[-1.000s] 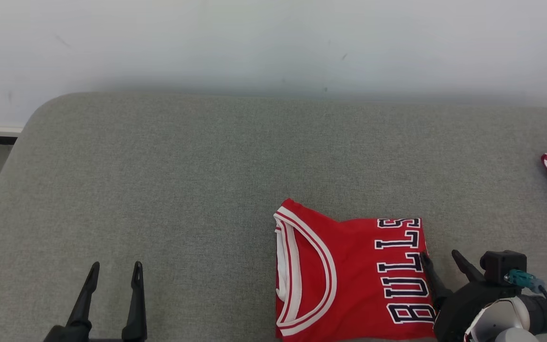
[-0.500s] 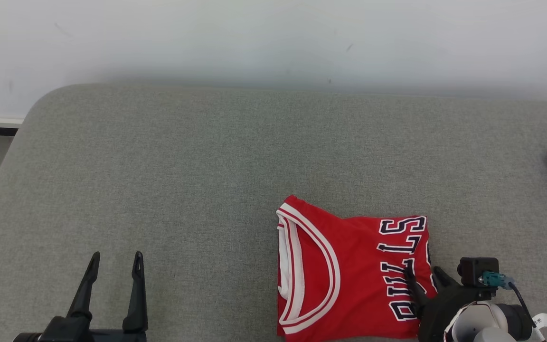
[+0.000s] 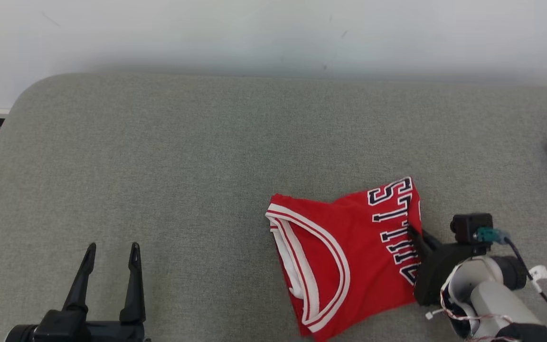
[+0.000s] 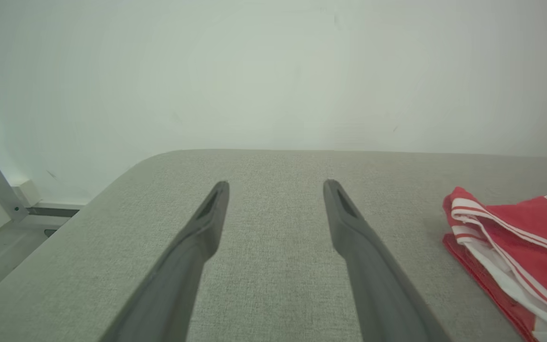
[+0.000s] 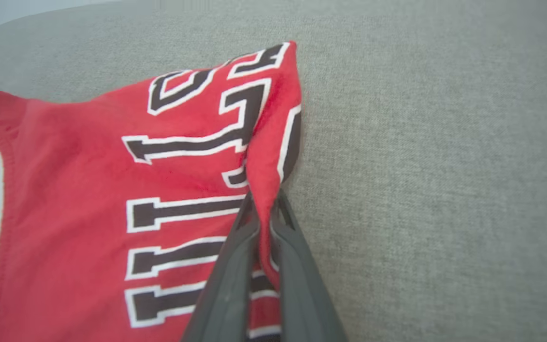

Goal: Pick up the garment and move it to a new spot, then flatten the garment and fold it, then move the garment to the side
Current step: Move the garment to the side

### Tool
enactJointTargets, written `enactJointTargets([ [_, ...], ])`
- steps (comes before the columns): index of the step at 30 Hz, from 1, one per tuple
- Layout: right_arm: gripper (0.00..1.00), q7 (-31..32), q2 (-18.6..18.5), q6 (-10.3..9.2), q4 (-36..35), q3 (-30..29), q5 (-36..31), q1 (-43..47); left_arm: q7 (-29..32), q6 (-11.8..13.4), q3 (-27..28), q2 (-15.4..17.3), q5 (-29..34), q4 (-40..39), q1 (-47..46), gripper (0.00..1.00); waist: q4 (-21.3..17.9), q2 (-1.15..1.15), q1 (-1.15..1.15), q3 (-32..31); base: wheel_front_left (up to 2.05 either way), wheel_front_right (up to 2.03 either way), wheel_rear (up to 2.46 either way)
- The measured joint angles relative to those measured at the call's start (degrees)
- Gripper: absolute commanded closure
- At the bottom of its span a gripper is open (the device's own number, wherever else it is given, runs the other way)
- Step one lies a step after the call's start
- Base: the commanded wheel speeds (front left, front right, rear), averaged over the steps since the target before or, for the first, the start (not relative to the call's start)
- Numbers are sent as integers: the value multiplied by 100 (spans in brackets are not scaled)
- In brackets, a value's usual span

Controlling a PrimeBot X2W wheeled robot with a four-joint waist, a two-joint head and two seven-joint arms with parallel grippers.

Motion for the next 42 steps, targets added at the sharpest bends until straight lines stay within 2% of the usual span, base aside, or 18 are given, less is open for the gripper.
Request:
enactJointTargets([
  [3, 100, 30, -192, 0, -4, 115, 52, -345, 0, 0, -16, -10, 2, -58, -73, 0, -44, 0, 0, 116, 0, 0, 0],
  [11, 100, 138, -1062, 0, -240, 311, 158, -1243, -1, 0, -87, -3, 45, -216, -367, 0, -202, 0, 0, 558, 0, 0, 0],
  [21, 100, 334, -2280, 0, -705, 375, 448, -2174, -1, -1, -31, 275, 104, -544, -801, 0, -685, 1, 1, 1238, 0, 0, 0],
  [25, 100, 391, -2465, 0, -700, 285, 600, -2398, -1, -1, -86, 391, 165, -677, -916, 0, -978, 1, 1, 1469, 0, 0, 0],
  [31, 100, 281, -2675, 0, -207, 138, 605, -2900, 22, -2, -280, 643, 259, -843, -1128, 0, -1481, 1, 1, 1871, 0, 0, 0],
  [42, 100, -103, -3060, 0, 715, 207, 436, -3829, 281, 1, -353, 884, 312, -1429, -1275, 0, -1903, 1, 1, 2475, 0, 0, 0],
])
